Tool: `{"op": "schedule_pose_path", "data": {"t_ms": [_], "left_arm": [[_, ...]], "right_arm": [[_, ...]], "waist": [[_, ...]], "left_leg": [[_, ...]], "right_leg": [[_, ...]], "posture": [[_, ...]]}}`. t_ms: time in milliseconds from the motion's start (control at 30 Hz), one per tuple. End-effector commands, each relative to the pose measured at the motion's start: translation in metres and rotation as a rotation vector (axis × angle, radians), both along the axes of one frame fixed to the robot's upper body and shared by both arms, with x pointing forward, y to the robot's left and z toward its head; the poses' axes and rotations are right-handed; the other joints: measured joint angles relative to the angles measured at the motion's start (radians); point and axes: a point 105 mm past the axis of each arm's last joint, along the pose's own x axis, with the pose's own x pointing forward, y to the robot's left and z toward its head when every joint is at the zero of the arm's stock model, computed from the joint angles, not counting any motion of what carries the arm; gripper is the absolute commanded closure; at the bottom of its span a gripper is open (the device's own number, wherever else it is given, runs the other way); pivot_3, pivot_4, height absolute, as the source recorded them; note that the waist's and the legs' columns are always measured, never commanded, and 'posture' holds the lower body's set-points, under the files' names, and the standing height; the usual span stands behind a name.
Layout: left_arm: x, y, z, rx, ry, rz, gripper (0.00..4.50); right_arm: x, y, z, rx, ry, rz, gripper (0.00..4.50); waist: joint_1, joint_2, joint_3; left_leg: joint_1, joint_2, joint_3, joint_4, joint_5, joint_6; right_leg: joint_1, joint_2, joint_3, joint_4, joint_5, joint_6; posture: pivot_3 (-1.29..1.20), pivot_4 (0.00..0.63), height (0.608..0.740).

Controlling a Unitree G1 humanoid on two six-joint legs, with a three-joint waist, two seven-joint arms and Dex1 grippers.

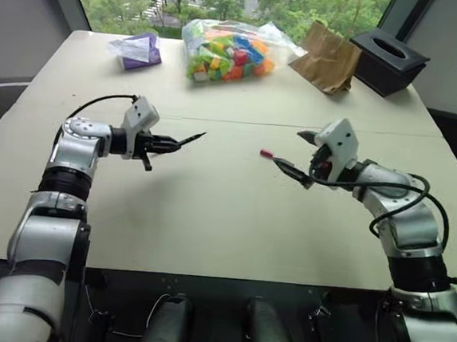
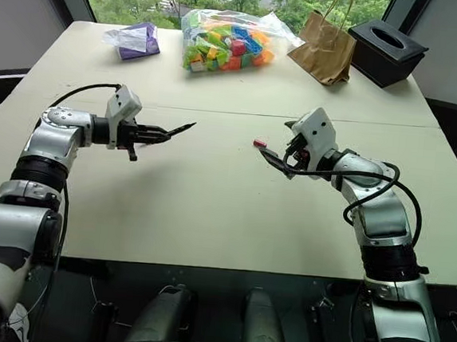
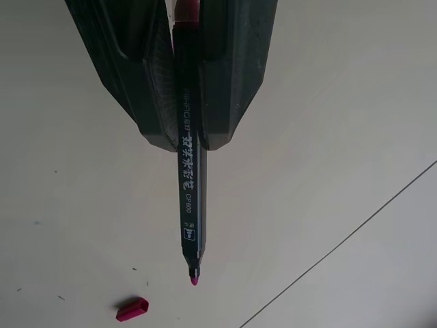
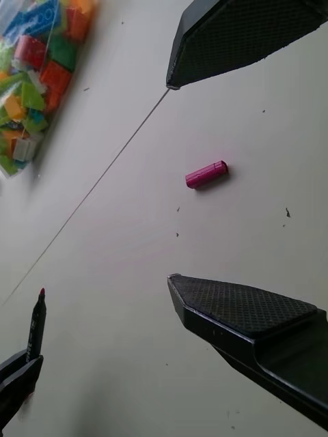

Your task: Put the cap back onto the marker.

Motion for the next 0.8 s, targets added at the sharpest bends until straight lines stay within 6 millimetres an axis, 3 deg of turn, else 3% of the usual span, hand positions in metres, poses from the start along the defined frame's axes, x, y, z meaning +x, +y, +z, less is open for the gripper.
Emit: {"op": "schedule_pose_path", "data": {"t_ms": [33,267,800], "left_arm": [[-0.016,-0.006,0.027,-0.023,-0.075,-0.074,4.39],[-0.041,-0.011,0.034,-0.111,-0.090,-0.073,4.39],[-0.059,-0.013,0.043,-0.156,-0.133,-0.028,4.39]], "right_arm": [[0.010,0.003,-0.003,0.002,0.035,0.073,0.00],[0.043,0.006,-0.010,0.002,0.113,0.107,0.00],[0.065,0.006,-0.034,-0.047,0.186,0.082,0.00]], "waist": [[-0.001,0.000,0.000],[-0.005,0.001,0.000],[-0.026,0.001,0.000]], "left_leg": [[0.000,0.000,0.000,0.000,0.000,0.000],[0.001,0.000,0.000,0.000,0.000,-0.001],[0.001,0.000,-0.001,-0.002,0.002,-0.004]], "right_leg": [[0.000,0.000,0.000,0.000,0.000,0.000],[-0.001,0.000,0.001,0.001,0.000,0.000],[-0.001,0.000,0.001,0.001,0.000,-0.001]], "posture": [[0.00,0.150,0.740],[0.00,0.150,0.740],[0.00,0.150,0.740]]}}
